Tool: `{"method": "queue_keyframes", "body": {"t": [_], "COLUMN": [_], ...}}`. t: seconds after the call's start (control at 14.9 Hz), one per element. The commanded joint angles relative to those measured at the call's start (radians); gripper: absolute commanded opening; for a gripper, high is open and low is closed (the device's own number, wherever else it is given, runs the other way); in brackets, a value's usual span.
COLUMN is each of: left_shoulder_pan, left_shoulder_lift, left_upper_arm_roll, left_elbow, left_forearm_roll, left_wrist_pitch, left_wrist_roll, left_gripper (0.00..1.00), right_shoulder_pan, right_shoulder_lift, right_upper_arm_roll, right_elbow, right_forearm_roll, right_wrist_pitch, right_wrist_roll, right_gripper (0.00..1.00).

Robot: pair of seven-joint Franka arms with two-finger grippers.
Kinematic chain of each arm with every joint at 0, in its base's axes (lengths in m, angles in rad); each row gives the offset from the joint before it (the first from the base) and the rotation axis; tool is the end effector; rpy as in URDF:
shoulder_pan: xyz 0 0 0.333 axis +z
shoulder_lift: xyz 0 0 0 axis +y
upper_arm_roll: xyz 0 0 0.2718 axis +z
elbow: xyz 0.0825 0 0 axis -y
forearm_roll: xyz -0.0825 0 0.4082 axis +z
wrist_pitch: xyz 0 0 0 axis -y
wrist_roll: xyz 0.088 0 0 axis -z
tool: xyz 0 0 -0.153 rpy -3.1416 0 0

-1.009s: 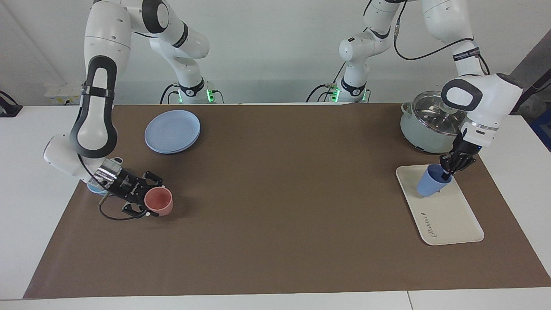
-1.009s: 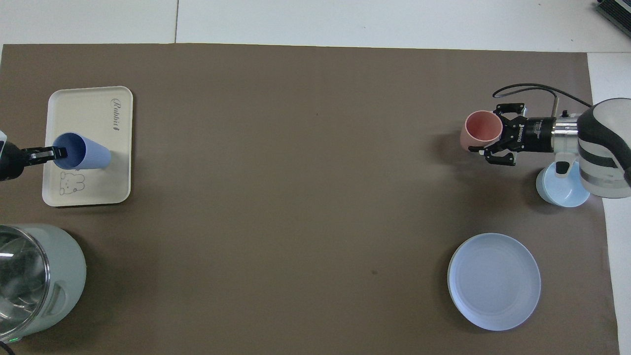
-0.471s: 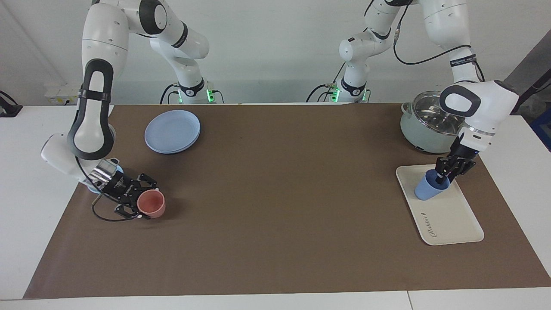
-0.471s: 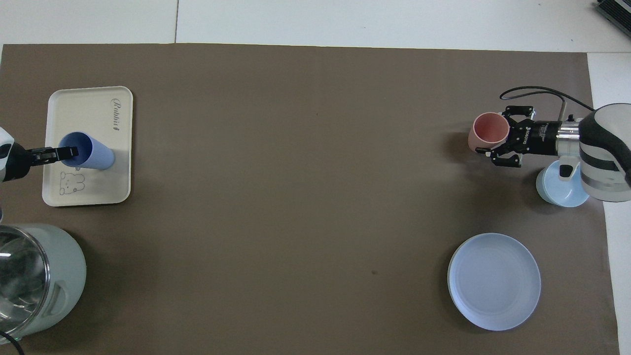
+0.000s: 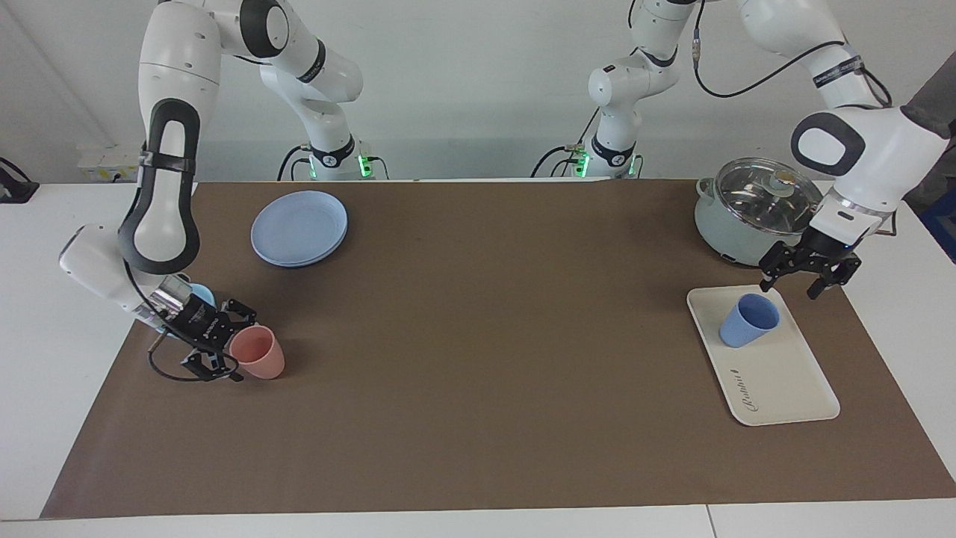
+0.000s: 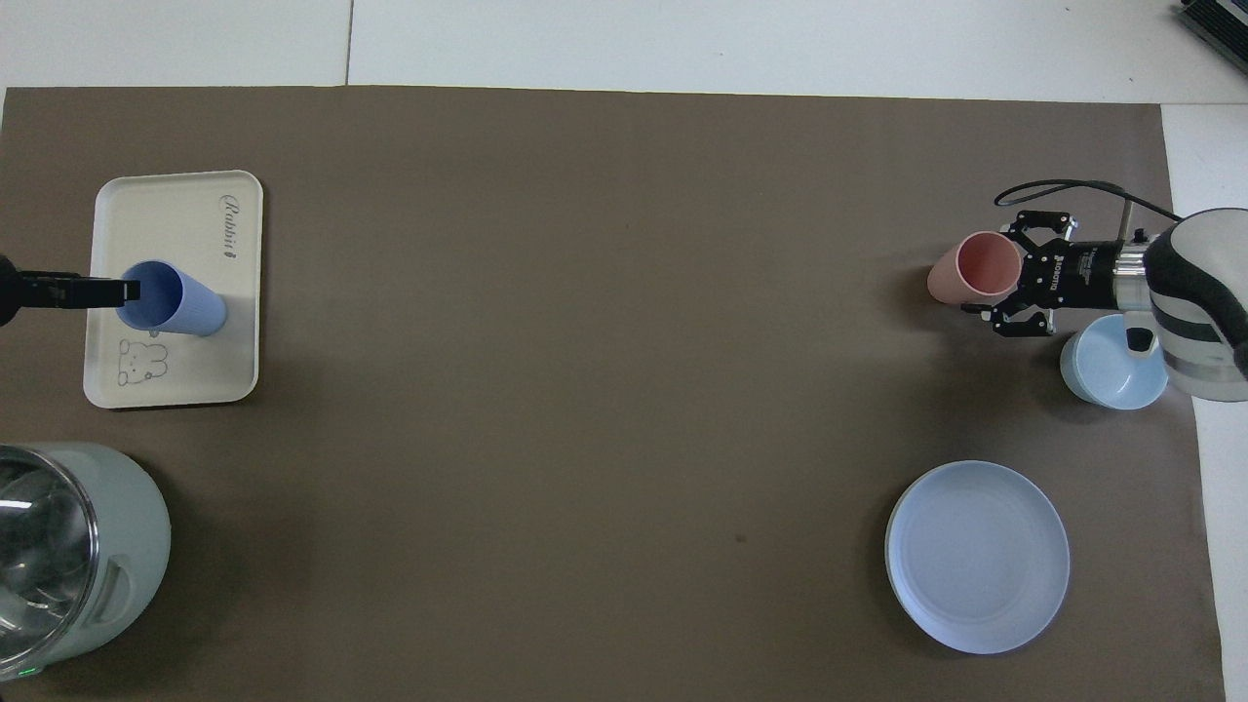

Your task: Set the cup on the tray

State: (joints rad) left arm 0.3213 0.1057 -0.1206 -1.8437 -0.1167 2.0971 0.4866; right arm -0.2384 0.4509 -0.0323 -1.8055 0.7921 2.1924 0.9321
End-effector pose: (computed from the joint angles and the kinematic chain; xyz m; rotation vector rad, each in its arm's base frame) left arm 0.6194 0.1166 0.3831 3.0476 -0.3568 0.2754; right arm 0.6428 -0.1240 0.2050 -1.6952 1.9239 0.3336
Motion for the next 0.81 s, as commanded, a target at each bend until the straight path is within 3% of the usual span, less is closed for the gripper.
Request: {"method": "queue_keyframes", "body": {"t": [0.0, 0.2, 0.4, 0.54, 0.74], "left_shoulder_pan": [-0.089, -0.168, -0.264, -0.307, -0.344], "left_shoulder_lift": [-0.059, -0.125, -0.181, -0.187, -0.211], "left_upper_arm_roll": [0.007, 0.006, 0.006, 0.006, 0.006], "left_elbow": [0.052, 0.022, -0.055, -0.058, -0.042], "left_forearm_roll": [0.098, 0.098, 0.098, 0.098, 0.1], "left_wrist_pitch": [-0.141, -0.265, -0.275, -0.281, -0.343], "left_wrist_roll": [-0.118, -0.215, -0.331, -0.39, -0.454], "left_gripper": [1.0, 1.0, 1.0, 1.0, 1.0], "right_shoulder_pan": [-0.009, -0.007, -0.006, -0.006, -0.002], "right_shoulder_lift": [-0.035, -0.06, -0.125, -0.175, -0.239], "right_upper_arm_roll": [0.0, 0.0, 0.002, 0.003, 0.003], "right_elbow": [-0.015, -0.006, -0.012, -0.014, -0.014], "right_forearm_roll": [-0.121, -0.374, -0.529, -0.573, -0.599], "right_wrist_pitch": [0.026, 0.026, 0.001, -0.07, -0.126], "right_wrist_roll": [-0.094, -0.281, -0.47, -0.603, -0.658], "right_gripper": [0.99, 0.99, 0.99, 0.99, 0.99]}}
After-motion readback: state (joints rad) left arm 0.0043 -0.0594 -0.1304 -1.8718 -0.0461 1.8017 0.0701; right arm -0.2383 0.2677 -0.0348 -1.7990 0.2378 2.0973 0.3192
